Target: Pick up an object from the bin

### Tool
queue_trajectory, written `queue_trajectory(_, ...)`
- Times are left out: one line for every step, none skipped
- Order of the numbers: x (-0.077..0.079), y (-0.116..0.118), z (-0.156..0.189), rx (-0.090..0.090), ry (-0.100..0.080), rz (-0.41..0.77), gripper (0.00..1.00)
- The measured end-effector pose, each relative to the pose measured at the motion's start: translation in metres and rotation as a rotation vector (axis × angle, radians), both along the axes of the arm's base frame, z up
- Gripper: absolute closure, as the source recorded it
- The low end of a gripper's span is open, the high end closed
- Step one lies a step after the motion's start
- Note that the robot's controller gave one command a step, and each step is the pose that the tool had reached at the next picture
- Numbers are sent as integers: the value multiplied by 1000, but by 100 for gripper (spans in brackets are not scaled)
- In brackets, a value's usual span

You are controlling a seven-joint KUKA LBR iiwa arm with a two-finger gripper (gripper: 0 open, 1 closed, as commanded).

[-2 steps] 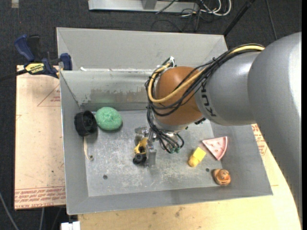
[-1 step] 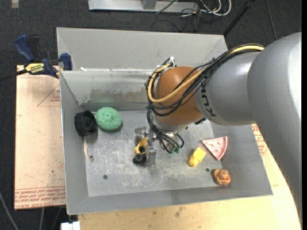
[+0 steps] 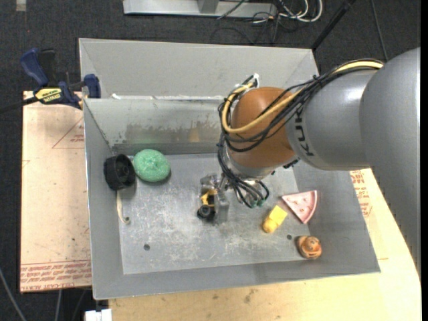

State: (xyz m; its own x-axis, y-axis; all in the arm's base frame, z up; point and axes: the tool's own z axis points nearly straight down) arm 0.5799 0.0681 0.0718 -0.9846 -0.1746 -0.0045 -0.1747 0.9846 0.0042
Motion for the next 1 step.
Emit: queue_trajectory(19, -15, 0, -2, 3, -1, 100)
